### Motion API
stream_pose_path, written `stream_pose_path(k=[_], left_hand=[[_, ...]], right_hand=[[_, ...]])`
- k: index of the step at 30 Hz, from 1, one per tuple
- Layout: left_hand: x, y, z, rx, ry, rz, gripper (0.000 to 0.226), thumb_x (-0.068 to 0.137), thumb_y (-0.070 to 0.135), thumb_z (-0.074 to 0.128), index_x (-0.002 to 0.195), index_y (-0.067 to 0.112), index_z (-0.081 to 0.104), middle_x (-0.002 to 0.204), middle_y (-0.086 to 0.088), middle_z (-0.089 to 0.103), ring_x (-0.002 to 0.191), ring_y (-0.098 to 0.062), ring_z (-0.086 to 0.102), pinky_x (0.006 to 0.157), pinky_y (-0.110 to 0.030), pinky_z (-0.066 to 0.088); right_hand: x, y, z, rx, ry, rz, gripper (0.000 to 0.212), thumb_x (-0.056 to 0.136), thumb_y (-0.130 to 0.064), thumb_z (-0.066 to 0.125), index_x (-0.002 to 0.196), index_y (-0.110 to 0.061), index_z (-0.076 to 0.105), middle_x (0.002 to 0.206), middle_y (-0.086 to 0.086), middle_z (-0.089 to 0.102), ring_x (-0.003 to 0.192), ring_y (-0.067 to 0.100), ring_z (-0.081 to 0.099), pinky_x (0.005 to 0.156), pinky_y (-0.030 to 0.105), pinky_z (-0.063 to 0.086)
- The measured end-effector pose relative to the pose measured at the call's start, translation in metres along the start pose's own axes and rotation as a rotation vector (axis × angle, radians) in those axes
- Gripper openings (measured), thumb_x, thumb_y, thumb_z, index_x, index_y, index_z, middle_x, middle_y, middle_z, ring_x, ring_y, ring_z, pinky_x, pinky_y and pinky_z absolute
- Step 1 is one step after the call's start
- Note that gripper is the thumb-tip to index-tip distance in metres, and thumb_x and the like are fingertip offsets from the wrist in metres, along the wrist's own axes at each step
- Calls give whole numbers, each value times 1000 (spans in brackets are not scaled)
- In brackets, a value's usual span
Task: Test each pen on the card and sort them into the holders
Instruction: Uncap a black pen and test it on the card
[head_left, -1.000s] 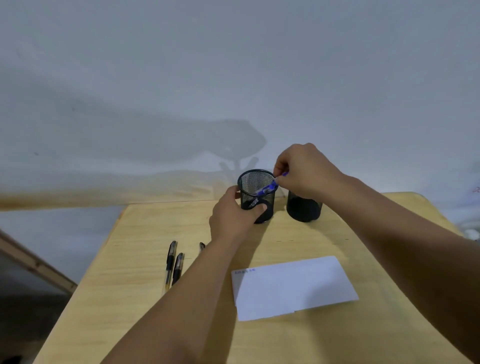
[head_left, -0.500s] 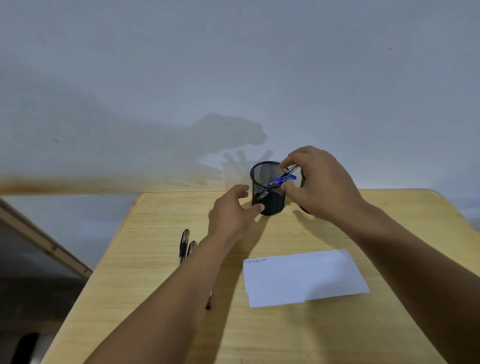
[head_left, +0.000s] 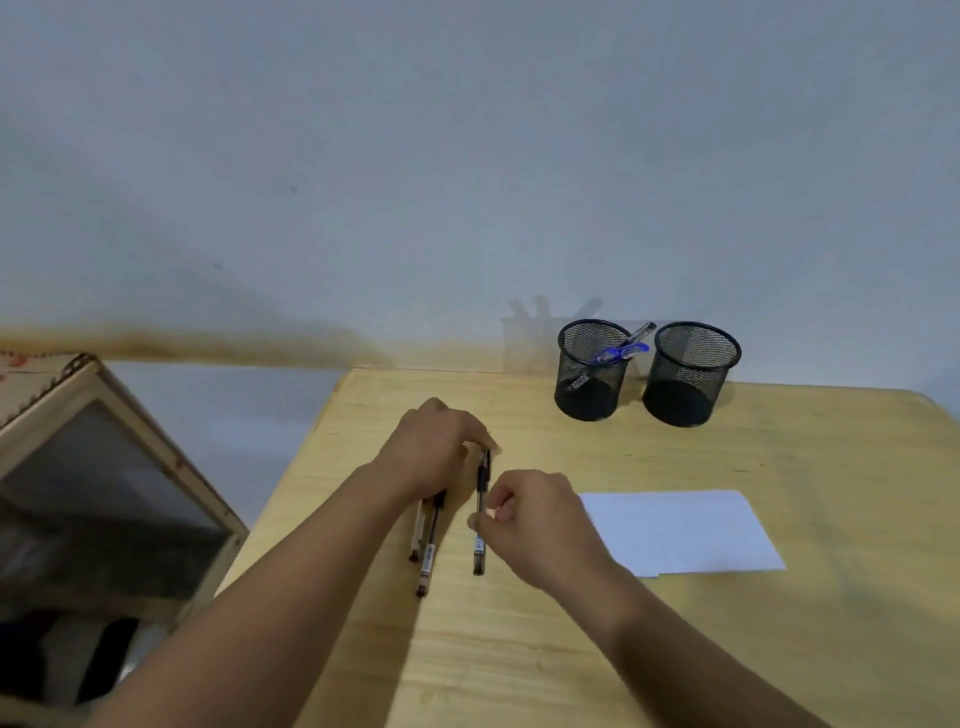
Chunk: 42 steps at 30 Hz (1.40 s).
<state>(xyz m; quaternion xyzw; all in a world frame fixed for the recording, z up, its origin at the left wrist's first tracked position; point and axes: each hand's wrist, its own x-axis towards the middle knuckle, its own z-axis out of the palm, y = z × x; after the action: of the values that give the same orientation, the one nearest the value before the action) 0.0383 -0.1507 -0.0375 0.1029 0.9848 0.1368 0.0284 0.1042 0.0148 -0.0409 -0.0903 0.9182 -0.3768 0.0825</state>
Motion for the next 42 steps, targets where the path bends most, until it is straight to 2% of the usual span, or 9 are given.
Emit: stream_pose_path(k=[3,9,14,18,21,24,30,35,42], left_hand=[[0,-1,0,86,-32,73,49,89,6,50,112,44,69,124,18,65,109,-17,43,87,-31,38],[-5,-4,-2,278,16,242,22,94,25,55,103,40,69,120,19,66,106,-18,44,74,-31,27],[-26,-13,-11,132,239,373,19,88,33,69,107,33,73,106,19,72,94,-18,53,72,-35,46],[-52,-1,-16,-6,283,444,22,85,29,74,106,32,74,97,19,72,87,-14,53,72,-31,48],[-73,16,-15,-183,242,418,23,88,42,64,109,37,73,97,22,70,91,-9,51,78,-25,46],[-91,35,-3,-269,250,404,24,90,46,60,108,37,73,95,22,68,90,-8,52,86,-29,44],[-110,65,20,-359,277,316,24,89,48,59,105,38,73,94,24,69,92,-5,54,84,-25,43],[-120,83,27,-425,282,278,23,86,50,61,103,40,74,93,26,69,94,-8,54,81,-23,44],[-127,101,32,-461,275,211,22,86,50,64,102,39,75,93,26,68,99,-9,52,81,-21,42]], right_hand=[[-3,-7,13,-74,-16,15,21,82,-36,74,88,-20,61,91,1,62,74,17,61,58,27,47],[-12,-16,11,-33,5,68,19,84,-20,68,102,-22,64,96,-2,56,65,13,63,56,26,58],[-36,-3,-22,116,-10,20,20,79,-20,69,97,-28,68,77,-6,69,61,11,68,58,30,60],[-63,16,-56,90,-35,-52,14,78,-25,67,87,-34,68,79,-12,67,69,7,63,65,27,57],[-82,29,-76,58,-49,-117,12,79,-21,68,82,-33,69,73,-15,66,64,8,61,57,23,50],[-96,41,-90,-96,7,-140,14,82,-21,67,83,-36,67,75,-20,65,73,6,59,59,14,42],[-107,50,-106,-293,16,-187,17,82,-29,65,95,-40,63,78,-28,61,76,-1,58,67,18,47],[-105,46,-107,-123,-55,-197,15,81,-38,73,95,-37,68,84,-28,67,85,-10,61,69,7,43],[-101,50,-92,129,-13,-195,6,84,-20,75,80,-23,77,62,-23,67,60,2,63,56,8,40]])
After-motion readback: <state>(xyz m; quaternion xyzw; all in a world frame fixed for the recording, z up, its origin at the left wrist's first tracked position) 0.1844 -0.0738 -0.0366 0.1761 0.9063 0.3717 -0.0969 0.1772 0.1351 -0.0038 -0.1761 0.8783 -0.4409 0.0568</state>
